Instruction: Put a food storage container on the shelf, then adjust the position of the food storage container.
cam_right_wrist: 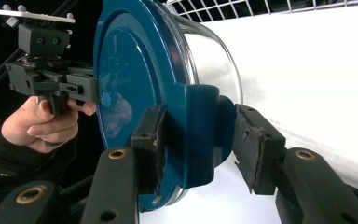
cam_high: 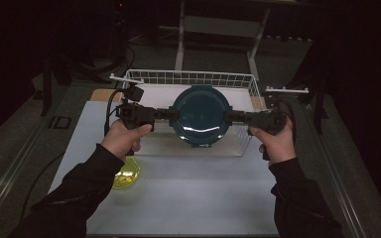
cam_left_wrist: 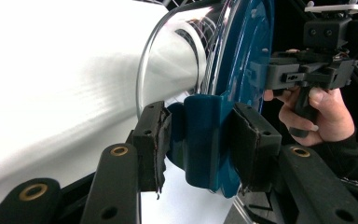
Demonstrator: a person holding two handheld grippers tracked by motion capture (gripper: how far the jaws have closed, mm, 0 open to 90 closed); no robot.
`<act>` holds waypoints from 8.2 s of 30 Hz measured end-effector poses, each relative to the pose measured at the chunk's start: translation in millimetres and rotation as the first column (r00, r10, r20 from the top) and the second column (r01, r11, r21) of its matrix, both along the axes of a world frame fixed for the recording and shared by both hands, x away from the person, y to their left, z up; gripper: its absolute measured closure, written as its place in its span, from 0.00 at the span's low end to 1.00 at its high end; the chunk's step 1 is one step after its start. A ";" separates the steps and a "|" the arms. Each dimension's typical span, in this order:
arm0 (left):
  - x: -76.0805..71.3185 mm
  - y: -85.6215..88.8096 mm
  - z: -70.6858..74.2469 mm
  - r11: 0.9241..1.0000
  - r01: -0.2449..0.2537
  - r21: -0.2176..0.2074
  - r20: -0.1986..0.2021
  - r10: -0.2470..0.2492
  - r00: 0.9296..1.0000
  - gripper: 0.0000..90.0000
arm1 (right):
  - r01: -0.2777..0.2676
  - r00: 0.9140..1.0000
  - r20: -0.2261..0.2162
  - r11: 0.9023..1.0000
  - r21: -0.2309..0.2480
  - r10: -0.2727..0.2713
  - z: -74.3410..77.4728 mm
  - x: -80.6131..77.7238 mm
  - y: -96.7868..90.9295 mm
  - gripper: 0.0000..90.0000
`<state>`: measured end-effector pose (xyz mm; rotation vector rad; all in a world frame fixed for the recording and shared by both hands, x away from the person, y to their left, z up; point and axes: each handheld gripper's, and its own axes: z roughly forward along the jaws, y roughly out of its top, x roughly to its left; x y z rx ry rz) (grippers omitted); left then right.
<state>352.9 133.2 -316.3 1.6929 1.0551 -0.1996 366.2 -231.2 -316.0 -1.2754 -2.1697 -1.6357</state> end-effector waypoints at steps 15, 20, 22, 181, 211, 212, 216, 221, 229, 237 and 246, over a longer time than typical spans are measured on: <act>38.5 5.5 8.3 0.999 -0.037 -0.001 -0.015 0.037 0.999 0.63 | 0.032 0.998 -0.053 0.999 0.008 -0.031 5.4 40.4 9.2 0.61; 44.4 5.9 8.8 0.999 -0.039 -0.002 -0.026 0.039 0.999 0.63 | 0.040 0.996 -0.074 0.999 0.009 -0.039 4.9 46.2 9.7 0.61; 47.9 7.1 7.3 0.999 -0.042 -0.015 -0.047 0.041 0.998 0.63 | 0.045 0.996 -0.082 0.999 0.009 -0.044 5.2 48.6 10.3 0.61; -97.9 71.1 -90.5 0.968 -0.020 0.249 0.423 -0.090 0.901 0.05 | -0.011 0.940 0.337 0.992 -0.126 0.053 -61.0 -77.4 13.4 0.16; -116.0 166.6 -149.1 0.907 -0.146 0.395 0.357 -0.005 0.934 0.79 | 0.013 0.955 0.295 0.995 -0.095 0.015 -88.3 -100.2 -15.8 0.16; -117.2 168.4 -155.1 0.899 -0.145 0.414 0.344 -0.007 0.939 0.82 | 0.016 0.955 0.295 0.995 -0.096 0.013 -88.3 -100.7 -15.9 0.16; -119.8 170.8 -163.4 0.896 -0.141 0.421 0.328 -0.005 0.945 0.92 | 0.017 0.956 0.293 0.995 -0.095 0.011 -89.0 -100.6 -16.8 0.16; -119.7 169.6 -180.3 0.873 -0.115 0.474 0.281 -0.026 0.959 0.98 | 0.019 0.958 0.288 0.996 -0.092 0.009 -90.2 -100.3 -17.7 0.16; -111.6 166.6 -203.2 0.864 -0.074 0.498 0.212 -0.038 0.977 0.98 | 0.021 0.959 0.284 0.996 -0.086 0.004 -92.2 -100.7 -19.8 0.16; -105.0 152.9 -217.7 0.854 -0.033 0.519 0.170 -0.066 0.983 0.98 | 0.028 0.960 0.279 0.996 -0.089 -0.002 -95.3 -100.4 -22.2 0.16; -93.4 146.1 -216.5 0.854 -0.046 0.519 0.182 -0.058 0.982 0.98 | 0.032 0.963 0.268 0.996 -0.089 -0.007 -101.0 -100.5 -25.0 0.16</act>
